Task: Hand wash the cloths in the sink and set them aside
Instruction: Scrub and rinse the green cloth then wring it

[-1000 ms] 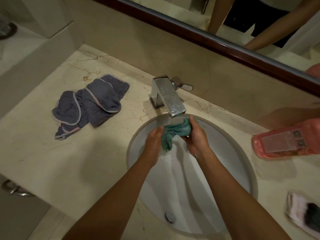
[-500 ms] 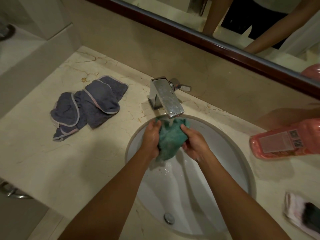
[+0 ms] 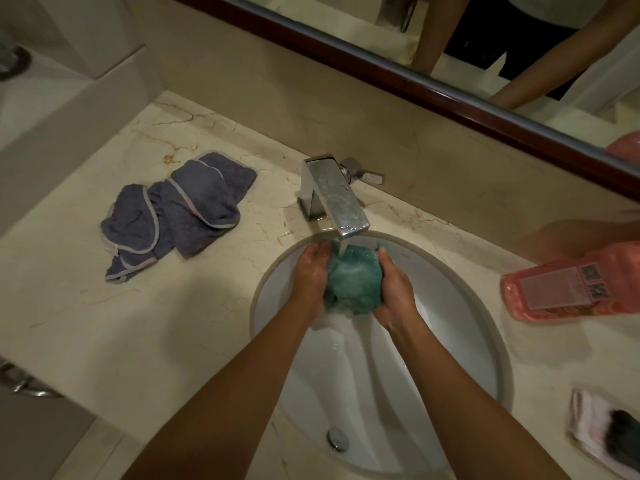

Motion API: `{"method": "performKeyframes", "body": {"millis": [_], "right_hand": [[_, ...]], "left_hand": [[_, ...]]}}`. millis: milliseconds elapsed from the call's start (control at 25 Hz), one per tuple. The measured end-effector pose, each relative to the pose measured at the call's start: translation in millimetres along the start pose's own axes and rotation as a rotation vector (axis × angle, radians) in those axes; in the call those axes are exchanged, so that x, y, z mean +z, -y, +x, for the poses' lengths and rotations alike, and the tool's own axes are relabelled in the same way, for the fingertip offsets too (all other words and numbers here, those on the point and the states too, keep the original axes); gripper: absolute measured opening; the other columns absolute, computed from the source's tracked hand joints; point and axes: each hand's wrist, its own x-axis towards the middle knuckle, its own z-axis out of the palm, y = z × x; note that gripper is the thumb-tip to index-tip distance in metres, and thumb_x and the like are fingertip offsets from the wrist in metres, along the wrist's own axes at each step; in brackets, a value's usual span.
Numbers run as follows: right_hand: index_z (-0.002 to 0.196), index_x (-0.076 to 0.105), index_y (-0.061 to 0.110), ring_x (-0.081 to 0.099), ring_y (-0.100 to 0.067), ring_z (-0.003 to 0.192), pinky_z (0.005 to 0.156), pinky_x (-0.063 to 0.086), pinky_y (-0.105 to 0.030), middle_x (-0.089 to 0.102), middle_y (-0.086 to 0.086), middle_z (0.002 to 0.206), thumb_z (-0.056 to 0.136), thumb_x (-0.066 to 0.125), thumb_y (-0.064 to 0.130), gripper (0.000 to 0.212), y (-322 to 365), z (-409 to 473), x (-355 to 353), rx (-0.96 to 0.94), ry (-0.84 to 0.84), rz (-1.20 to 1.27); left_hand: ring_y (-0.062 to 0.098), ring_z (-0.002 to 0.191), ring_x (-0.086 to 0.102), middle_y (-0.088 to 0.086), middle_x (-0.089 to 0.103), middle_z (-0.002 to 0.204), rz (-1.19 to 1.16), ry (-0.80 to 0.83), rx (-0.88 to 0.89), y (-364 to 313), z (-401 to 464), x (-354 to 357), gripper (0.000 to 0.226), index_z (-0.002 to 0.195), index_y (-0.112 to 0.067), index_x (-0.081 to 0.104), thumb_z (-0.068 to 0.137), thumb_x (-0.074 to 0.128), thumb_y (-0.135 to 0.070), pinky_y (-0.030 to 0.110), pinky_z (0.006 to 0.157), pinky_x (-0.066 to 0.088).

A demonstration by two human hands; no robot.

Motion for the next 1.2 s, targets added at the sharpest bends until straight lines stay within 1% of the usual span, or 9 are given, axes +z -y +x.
{"method": "performKeyframes", "body": {"millis": [200, 320, 400, 480, 600, 760, 880, 1000, 1200], "right_hand": [[0.135, 0.058, 0.013, 0.066, -0.034, 0.117, 0.1, 0.052, -0.05, 0.068, -0.018, 0.126, 0.104, 0.042, 0.048, 0.049, 0, 1, -4, 0.065, 0.117, 0.195], [0.136, 0.056, 0.012, 0.063, -0.035, 0.121, 0.099, 0.051, -0.049, 0.066, -0.02, 0.129, 0.104, 0.042, 0.047, 0.05, 0, 1, -3, 0.072, 0.139, 0.299], [0.134, 0.059, 0.011, 0.06, -0.035, 0.124, 0.107, 0.046, -0.051, 0.064, -0.021, 0.131, 0.103, 0.043, 0.048, 0.051, 1, 0, -2, 0.106, 0.168, 0.327], [0.133, 0.06, 0.009, 0.06, -0.034, 0.122, 0.111, 0.041, -0.05, 0.064, -0.021, 0.13, 0.102, 0.045, 0.045, 0.05, -1, -2, 1, 0.145, 0.198, 0.332], [0.131, 0.062, 0.007, 0.066, -0.032, 0.115, 0.103, 0.048, -0.046, 0.067, -0.02, 0.127, 0.101, 0.048, 0.037, 0.044, -1, -6, 6, 0.134, 0.229, 0.321], [0.127, 0.06, 0.001, 0.07, -0.035, 0.106, 0.091, 0.058, -0.045, 0.068, -0.025, 0.123, 0.101, 0.054, 0.018, 0.032, -2, -5, 10, 0.03, 0.191, 0.031], [0.117, 0.064, -0.003, 0.073, -0.035, 0.099, 0.086, 0.061, -0.044, 0.072, -0.025, 0.111, 0.1, 0.058, 0.017, 0.026, -8, -1, 15, -0.027, 0.131, -0.131], [0.114, 0.065, 0.0, 0.074, -0.032, 0.096, 0.083, 0.061, -0.042, 0.075, -0.019, 0.104, 0.1, 0.059, 0.023, 0.028, -11, 2, 26, -0.018, 0.082, -0.101], [0.123, 0.065, 0.007, 0.07, -0.033, 0.109, 0.098, 0.055, -0.046, 0.071, -0.021, 0.119, 0.101, 0.056, 0.035, 0.037, -14, 5, 40, 0.097, 0.181, 0.062]], "left_hand": [[0.035, 0.107, 0.069, 0.013, 0.072, 0.114, 0.064, 0.072, -0.046, 8, 6, 0, 0.021, 0.121, -0.013, 0.063, 0.1, 0.057, -0.017, 0.05, 0.092, 0.057], [0.031, 0.099, 0.068, 0.009, 0.073, 0.104, 0.027, 0.039, -0.043, 11, 5, -4, 0.016, 0.112, -0.012, 0.065, 0.1, 0.055, -0.014, 0.039, 0.077, 0.059], [0.026, 0.096, 0.069, 0.006, 0.074, 0.102, 0.003, 0.009, -0.145, 12, 2, -1, 0.023, 0.112, -0.016, 0.066, 0.102, 0.052, -0.031, 0.034, 0.072, 0.057], [0.026, 0.098, 0.068, 0.005, 0.076, 0.098, 0.008, 0.0, -0.315, 12, 1, 3, 0.04, 0.104, -0.022, 0.068, 0.103, 0.04, -0.051, 0.036, 0.081, 0.053], [0.026, 0.094, 0.072, 0.008, 0.078, 0.094, -0.067, 0.039, -0.417, 14, 1, 6, 0.061, 0.098, -0.021, 0.074, 0.099, 0.032, -0.067, 0.035, 0.077, 0.056], [0.027, 0.091, 0.076, 0.013, 0.077, 0.101, -0.026, 0.011, -0.248, 16, 1, -4, 0.048, 0.092, -0.016, 0.081, 0.097, 0.053, -0.054, 0.033, 0.075, 0.058], [0.031, 0.097, 0.074, 0.014, 0.076, 0.104, -0.008, 0.018, -0.048, 13, -1, -17, 0.027, 0.109, -0.011, 0.072, 0.096, 0.064, -0.033, 0.037, 0.076, 0.06], [0.034, 0.104, 0.071, 0.015, 0.074, 0.111, 0.089, -0.027, 0.052, 6, -7, -25, 0.024, 0.118, -0.008, 0.065, 0.095, 0.066, -0.018, 0.048, 0.09, 0.059], [0.036, 0.11, 0.067, 0.016, 0.07, 0.119, 0.076, -0.029, 0.104, -5, -21, -38, 0.03, 0.127, -0.012, 0.06, 0.097, 0.059, -0.011, 0.053, 0.092, 0.057]]}}
